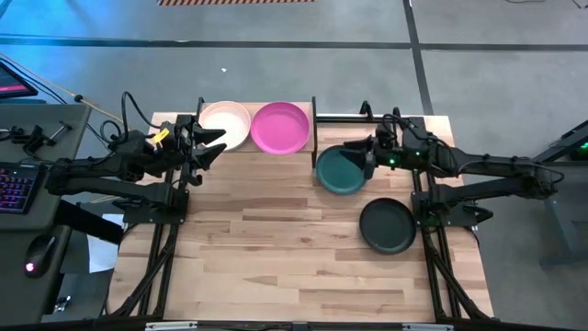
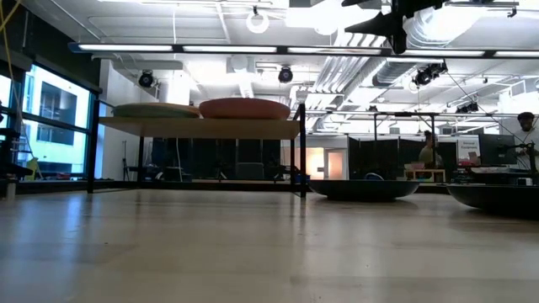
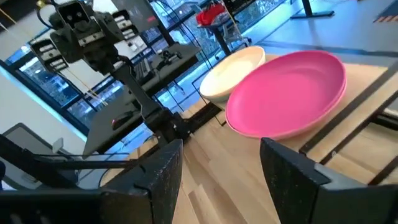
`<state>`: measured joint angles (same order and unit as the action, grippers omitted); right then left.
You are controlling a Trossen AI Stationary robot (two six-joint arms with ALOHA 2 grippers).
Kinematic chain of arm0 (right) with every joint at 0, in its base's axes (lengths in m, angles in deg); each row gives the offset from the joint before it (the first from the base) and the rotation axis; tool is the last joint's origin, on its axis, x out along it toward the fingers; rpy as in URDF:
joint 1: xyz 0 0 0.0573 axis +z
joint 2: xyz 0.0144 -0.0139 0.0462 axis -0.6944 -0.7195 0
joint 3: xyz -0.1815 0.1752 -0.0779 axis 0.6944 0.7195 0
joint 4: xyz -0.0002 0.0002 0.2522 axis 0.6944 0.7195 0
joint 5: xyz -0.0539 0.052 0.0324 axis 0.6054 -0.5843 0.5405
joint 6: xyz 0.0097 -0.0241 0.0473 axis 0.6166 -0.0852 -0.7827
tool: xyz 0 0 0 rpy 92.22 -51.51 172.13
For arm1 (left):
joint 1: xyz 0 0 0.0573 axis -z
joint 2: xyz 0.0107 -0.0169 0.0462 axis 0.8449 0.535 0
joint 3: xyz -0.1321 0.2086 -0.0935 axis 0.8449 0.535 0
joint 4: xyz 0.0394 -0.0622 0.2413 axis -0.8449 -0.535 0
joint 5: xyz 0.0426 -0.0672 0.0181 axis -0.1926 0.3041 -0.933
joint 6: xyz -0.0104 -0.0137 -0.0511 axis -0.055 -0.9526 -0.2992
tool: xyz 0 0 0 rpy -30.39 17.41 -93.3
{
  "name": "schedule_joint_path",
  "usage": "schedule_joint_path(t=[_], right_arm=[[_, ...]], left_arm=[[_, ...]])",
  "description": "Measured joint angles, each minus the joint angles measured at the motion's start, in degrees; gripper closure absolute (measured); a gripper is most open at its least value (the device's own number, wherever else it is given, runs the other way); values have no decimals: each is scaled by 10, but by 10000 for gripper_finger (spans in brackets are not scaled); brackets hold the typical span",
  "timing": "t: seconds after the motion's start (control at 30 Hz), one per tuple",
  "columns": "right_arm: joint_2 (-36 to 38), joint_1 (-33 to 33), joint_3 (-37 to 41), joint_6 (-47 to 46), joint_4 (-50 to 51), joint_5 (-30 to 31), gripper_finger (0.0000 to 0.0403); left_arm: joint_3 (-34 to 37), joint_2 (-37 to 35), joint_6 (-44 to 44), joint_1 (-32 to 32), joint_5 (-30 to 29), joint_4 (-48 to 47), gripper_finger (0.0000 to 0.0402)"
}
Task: Place and stack plates onto a shelf
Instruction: Stack the black plate on top of the pink plate
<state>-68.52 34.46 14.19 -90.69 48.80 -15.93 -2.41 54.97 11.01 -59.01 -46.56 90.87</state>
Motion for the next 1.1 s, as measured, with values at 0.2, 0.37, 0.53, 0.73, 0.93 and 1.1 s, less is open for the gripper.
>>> schedule_joint_path(t=[0.2, 0.37, 0.53, 0.73, 0.93, 1.1], right_arm=[[0, 3, 0, -41, 74, -64, 206], [0, 39, 0, -127, 233, -145, 206], [0, 146, 21, -290, 390, -195, 206], [0, 337, 79, -550, 422, -202, 206], [-8, 442, 137, -755, 428, -100, 206], [-17, 464, 152, -824, 444, -94, 207]], left_arm=[[0, 0, 0, 0, 0, 0, 212], [0, 0, 0, 0, 0, -1, 212], [0, 0, -1, 0, 0, -1, 212], [0, 0, -1, 0, 0, -1, 212], [0, 0, -1, 0, 0, -1, 212], [0, 0, -2, 0, 0, -2, 212]])
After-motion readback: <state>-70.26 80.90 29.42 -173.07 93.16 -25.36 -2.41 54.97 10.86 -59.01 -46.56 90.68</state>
